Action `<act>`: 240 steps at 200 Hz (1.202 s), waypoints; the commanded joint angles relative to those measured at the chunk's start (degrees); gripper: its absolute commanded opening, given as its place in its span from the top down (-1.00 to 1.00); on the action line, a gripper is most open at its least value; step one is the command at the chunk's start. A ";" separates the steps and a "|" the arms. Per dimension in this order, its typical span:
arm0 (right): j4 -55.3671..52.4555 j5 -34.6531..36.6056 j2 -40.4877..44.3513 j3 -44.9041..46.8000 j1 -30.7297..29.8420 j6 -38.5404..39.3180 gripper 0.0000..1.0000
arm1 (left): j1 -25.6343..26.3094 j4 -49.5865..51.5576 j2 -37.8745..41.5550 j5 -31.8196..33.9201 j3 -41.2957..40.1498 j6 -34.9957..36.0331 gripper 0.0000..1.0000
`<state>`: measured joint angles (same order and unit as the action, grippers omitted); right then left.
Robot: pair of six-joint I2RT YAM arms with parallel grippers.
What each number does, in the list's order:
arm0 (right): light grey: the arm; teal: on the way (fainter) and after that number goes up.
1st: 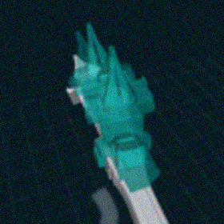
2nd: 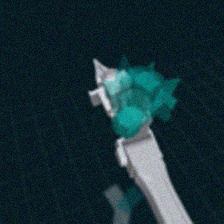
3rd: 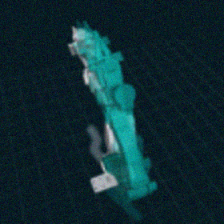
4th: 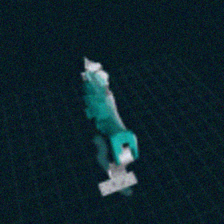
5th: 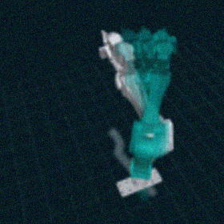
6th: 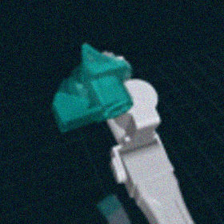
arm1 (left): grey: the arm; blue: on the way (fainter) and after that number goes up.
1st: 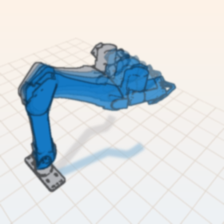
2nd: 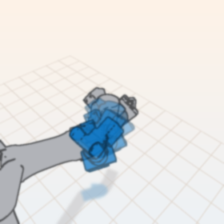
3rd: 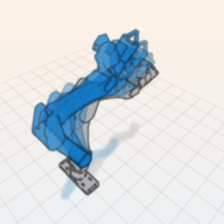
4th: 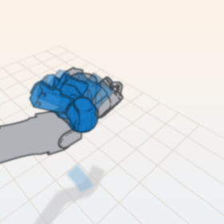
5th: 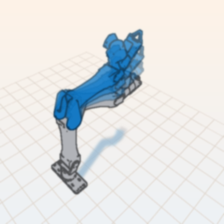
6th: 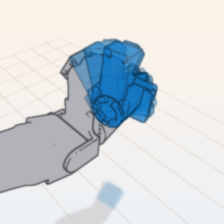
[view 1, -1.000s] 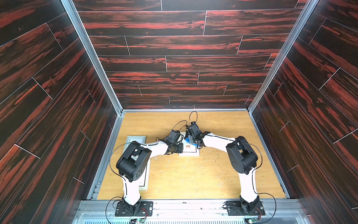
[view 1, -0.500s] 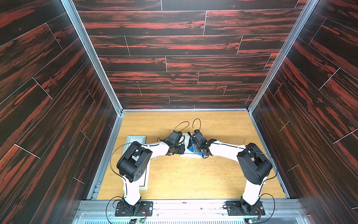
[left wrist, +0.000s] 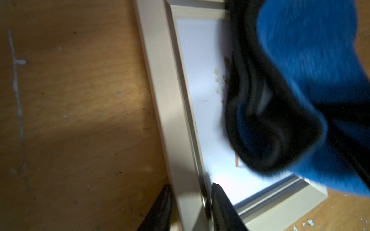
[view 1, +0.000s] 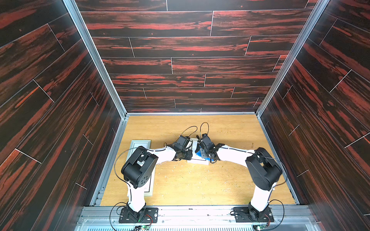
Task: Wipe the picture frame with a cloth
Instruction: Wipe the dirt from the picture frame.
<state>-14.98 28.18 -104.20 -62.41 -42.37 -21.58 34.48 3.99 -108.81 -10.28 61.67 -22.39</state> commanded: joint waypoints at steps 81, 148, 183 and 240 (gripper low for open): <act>-0.11 0.93 -7.15 -9.93 4.42 1.88 1.00 | 1.47 4.72 -1.40 -0.79 -1.87 0.11 0.27; 1.86 0.43 -5.49 -7.07 4.73 -0.94 1.00 | 2.22 3.75 -2.52 -1.31 -1.17 0.15 0.27; 2.06 -4.32 -11.77 -15.70 4.40 -1.36 1.00 | 2.53 3.22 -2.81 -1.23 -1.36 -0.54 0.27; -1.11 1.24 -14.11 -17.14 6.09 -2.80 1.00 | 2.57 3.42 -2.42 0.52 -1.81 -0.88 0.28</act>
<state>-13.19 25.58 -118.96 -80.84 -37.93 -22.92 36.32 2.94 -109.14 -10.15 61.67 -22.96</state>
